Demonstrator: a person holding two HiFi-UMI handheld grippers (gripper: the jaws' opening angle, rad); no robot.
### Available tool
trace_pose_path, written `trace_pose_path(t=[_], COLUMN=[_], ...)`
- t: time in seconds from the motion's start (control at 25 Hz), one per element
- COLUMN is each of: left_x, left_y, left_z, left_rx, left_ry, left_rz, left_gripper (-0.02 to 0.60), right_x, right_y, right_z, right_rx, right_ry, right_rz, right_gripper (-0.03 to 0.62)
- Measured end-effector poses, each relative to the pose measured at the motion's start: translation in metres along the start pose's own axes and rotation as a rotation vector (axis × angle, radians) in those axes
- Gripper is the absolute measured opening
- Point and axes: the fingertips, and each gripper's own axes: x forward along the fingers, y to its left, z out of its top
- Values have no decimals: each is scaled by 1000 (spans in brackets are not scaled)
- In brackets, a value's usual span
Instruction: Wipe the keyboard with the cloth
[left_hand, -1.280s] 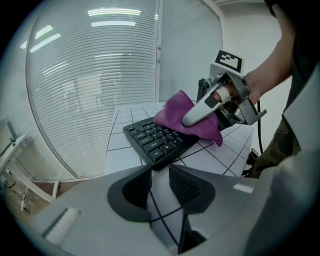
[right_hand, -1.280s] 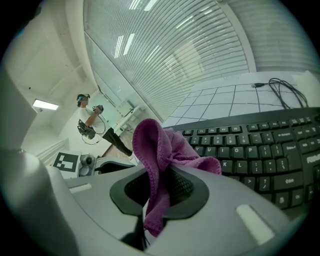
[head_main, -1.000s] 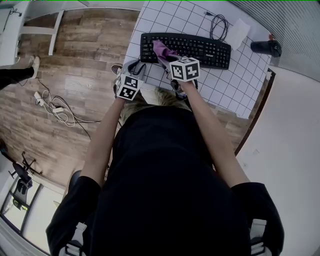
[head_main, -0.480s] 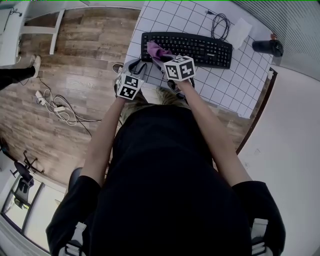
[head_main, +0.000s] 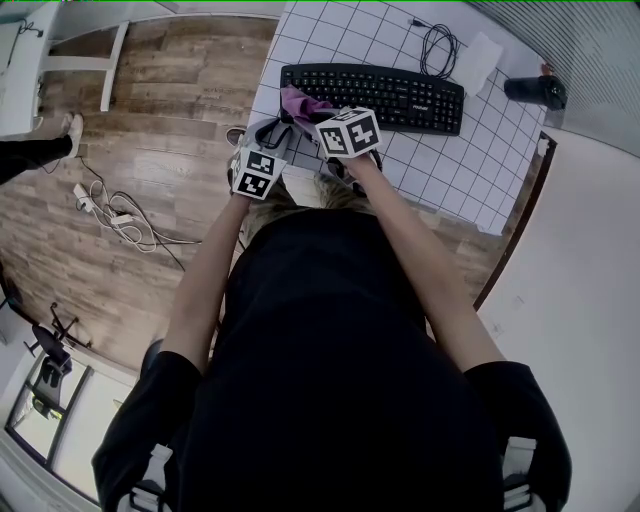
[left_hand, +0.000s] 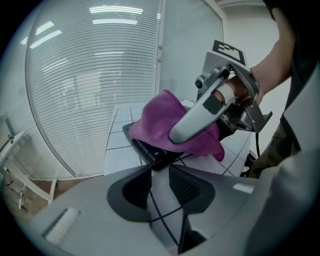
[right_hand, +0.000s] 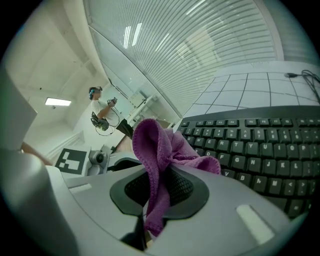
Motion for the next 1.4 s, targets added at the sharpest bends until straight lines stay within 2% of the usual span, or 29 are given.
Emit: trace_pose_path(t=[0.08,0.2,0.28,0.36,0.44,0.56,0.84,1.04,1.2,1.28,1.4], left_x=[0,0,-1,-3,-8,-16,-48,-80,-113,-130,-160], left_y=[0,2,2,1,-3,-15,-45,-63,-76,-82,-83], left_z=[0,2,5,3,-1,22,96,158,196,205,209], left_rx=[0,-3,-10,-15,12,72,60,68,121,142,156], left_ry=[1,0,-2,12,35,-8,-165,-325,-459,-504,-562], left_rz=[2,1,-3,-3,5,6,35,39,26,11,0], left_gripper=[107,106,106,106,107,101,69,53,17,17,15], right_x=[2,-7,-28,-57,-90,-142,-209,-247,-275,-280,-285], right_y=[14,57,78,88,81,50,3,10,31,40,62], right_z=[-1,7,24,43,59,72,35,37,49,45,38], right_rx=[53,81,56,48,35,-5,-92,-162,-286,-287,-247], right_ry=[42,82,31,-62,-167,-302,-353,-503,-638,-660,-715], right_rz=[86,315,413,443,403,270,36,-100,-278,-362,-412], right_gripper=[65,66,66,67,67,67,67,67,54,53,52])
